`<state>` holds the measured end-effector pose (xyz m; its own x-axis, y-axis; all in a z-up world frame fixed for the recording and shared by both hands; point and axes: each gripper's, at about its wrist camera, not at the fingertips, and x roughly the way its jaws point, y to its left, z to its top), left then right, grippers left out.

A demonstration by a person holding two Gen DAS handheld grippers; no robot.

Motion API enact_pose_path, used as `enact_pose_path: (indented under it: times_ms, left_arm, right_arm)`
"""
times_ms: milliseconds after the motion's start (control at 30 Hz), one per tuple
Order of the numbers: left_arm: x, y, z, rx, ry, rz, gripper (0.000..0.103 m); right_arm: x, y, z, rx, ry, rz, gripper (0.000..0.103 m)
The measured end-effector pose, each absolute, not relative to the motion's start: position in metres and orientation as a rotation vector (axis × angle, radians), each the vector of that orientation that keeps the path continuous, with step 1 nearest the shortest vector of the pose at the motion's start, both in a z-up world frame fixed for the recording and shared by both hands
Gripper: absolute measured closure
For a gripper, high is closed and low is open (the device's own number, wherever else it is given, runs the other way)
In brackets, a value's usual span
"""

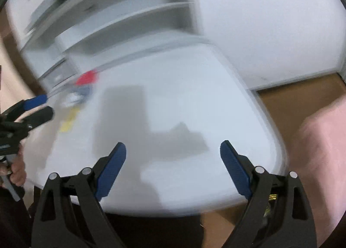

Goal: Collect trash
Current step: 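Grasp the yellow tube with the left gripper while the right grasps the white tissue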

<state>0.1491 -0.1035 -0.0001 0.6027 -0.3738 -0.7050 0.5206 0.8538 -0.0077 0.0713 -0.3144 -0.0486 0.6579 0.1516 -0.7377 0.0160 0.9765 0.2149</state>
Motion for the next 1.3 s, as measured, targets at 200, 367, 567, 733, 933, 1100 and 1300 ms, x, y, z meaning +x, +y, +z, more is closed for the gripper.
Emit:
enact_pose_path:
  times_ms: [200, 367, 567, 733, 933, 1100, 1300]
  left_arm:
    - [0.159, 0.002, -0.017, 0.112, 0.817, -0.339, 0.007]
    - [0.154, 0.042, -0.036, 0.061, 0.853, -0.293, 0.007]
    - [0.157, 0.045, -0.049, 0.038, 0.873, -0.317, 0.007]
    - [0.156, 0.028, -0.054, 0.047, 0.880, -0.369, 0.007]
    - [0.166, -0.021, -0.060, 0.098, 0.882, -0.446, 0.007]
    - [0.181, -0.044, -0.070, 0.116, 0.896, -0.440, 0.007]
    - [0.190, -0.059, -0.080, 0.127, 0.921, -0.450, 0.032]
  right_arm:
    - [0.164, -0.198, -0.045, 0.103, 0.896, 0.312, 0.018]
    - [0.214, -0.137, -0.062, 0.051, 0.967, 0.366, 0.031]
    - [0.238, -0.122, -0.072, 0.094, 1.020, 0.316, 0.067]
    - [0.223, -0.137, -0.052, 0.130, 0.971, 0.330, 0.099]
    - [0.210, -0.161, -0.038, 0.136, 0.958, 0.321, 0.098]
    - [0.193, -0.189, -0.026, 0.130, 0.873, 0.290, 0.008]
    - [0.198, -0.191, -0.031, 0.094, 0.908, 0.319, 0.016]
